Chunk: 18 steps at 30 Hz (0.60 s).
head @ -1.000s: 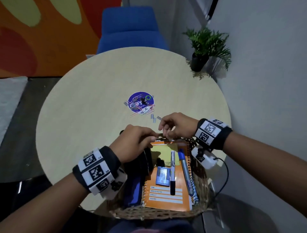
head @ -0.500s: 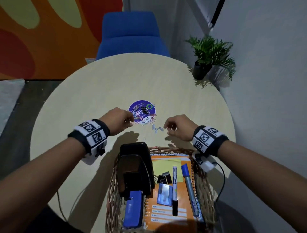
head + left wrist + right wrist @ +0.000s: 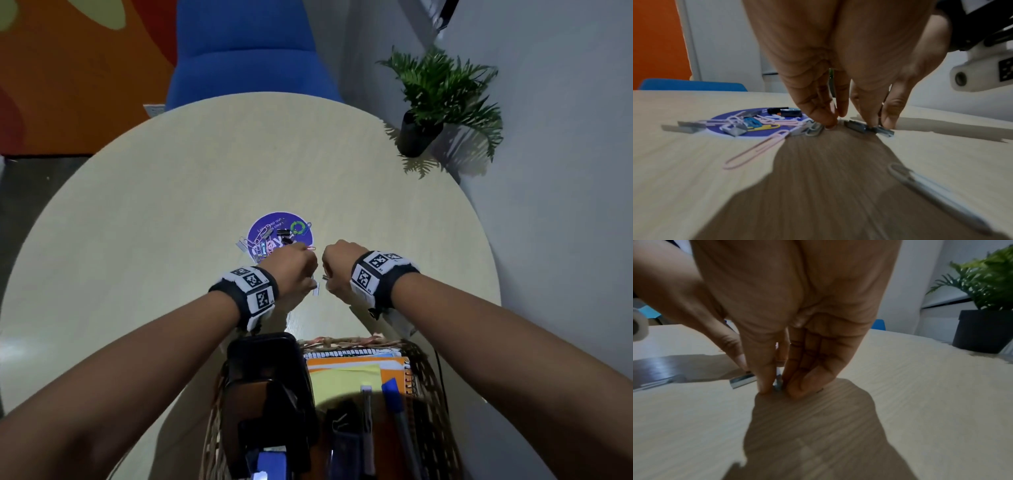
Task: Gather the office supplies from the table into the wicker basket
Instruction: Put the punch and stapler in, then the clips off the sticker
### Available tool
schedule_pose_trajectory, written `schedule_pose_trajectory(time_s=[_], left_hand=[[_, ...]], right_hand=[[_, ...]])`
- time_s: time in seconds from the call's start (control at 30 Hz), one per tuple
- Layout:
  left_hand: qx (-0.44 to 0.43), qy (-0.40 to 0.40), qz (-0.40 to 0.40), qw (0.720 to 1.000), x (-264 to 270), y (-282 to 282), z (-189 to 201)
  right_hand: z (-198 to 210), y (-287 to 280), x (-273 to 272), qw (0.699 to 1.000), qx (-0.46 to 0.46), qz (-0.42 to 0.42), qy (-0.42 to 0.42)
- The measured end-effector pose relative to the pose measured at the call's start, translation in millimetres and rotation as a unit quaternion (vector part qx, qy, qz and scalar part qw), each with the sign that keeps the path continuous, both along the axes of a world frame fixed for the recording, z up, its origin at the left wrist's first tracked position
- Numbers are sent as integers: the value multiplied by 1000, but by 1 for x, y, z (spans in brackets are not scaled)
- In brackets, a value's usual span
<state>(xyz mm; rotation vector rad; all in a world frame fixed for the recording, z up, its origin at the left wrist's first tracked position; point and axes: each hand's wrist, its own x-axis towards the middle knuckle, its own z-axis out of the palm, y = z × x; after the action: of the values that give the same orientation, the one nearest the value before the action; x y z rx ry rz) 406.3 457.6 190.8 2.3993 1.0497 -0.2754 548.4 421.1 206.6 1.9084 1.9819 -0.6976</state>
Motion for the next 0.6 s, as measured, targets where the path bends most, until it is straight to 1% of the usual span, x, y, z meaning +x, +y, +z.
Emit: schedule_pose_trajectory(time_s=[0.13,0.23,0.3,0.4,0.5,0.6], left_hand=[[0,-6,20,1000,3,-1,-9],[-11,-18,40,999,3,1,-9],[-32,-25,52,998,4,1,-5],[-83,-57,86,991,-1,4,-1],[-67,-63,111,990,-9,3,12],[-21,-73,104,992,-19,1,34]], right_hand=[[-3,3,-1,1000,-21,-22,5],[-2,6,1,999,-20,-37,9],[1,4,2,999,-18,-48,3],[5,-1,5,998,-10,-64,2],[21,-2,9,997,-9,-69,38],[43,-7,14,994,3,-62,90]])
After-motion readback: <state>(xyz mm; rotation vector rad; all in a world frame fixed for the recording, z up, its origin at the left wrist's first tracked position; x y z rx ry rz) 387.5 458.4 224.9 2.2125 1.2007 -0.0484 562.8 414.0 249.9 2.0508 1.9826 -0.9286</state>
